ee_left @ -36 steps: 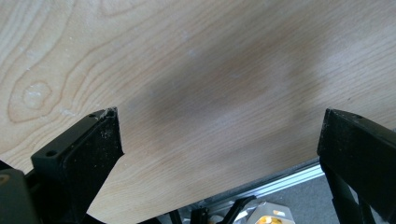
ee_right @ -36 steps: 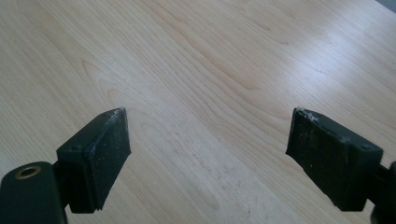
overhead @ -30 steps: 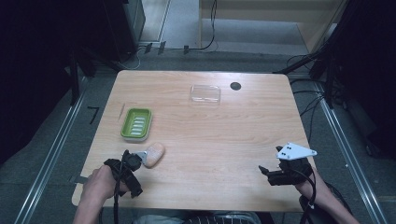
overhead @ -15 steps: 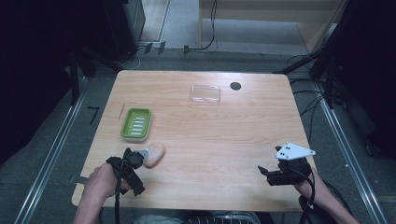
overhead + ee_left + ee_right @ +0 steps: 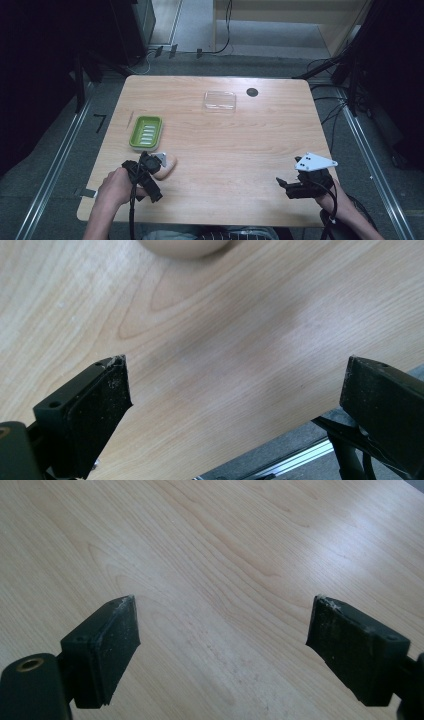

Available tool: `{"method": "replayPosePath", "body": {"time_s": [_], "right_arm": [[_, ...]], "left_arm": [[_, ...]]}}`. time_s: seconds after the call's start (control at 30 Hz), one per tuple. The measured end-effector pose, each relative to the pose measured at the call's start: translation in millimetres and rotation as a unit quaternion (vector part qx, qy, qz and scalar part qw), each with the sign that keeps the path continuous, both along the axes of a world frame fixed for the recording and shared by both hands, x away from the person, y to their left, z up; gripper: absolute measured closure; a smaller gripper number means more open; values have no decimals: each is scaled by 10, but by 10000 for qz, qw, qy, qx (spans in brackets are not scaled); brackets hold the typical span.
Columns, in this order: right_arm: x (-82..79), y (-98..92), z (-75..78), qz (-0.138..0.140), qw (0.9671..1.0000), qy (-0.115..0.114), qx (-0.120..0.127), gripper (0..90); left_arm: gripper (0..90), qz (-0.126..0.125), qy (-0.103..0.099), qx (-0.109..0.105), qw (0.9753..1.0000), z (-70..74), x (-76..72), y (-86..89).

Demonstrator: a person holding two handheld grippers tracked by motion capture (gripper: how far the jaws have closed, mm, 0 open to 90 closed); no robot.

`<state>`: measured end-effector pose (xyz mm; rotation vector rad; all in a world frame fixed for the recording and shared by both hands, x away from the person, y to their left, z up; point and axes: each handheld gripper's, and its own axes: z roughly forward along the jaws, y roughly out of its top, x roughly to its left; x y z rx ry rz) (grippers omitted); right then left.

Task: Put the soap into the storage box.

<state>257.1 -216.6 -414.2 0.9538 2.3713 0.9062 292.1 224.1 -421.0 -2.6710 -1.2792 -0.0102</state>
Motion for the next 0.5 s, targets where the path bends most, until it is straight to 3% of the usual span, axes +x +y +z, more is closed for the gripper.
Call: {"method": "replayPosePath", "body": {"time_s": [0.5], "right_arm": [[-3,-9,0,-23,10000,2,18,134]], "left_arm": [[3,14,59,-141,9999,11,175,-79]]}}
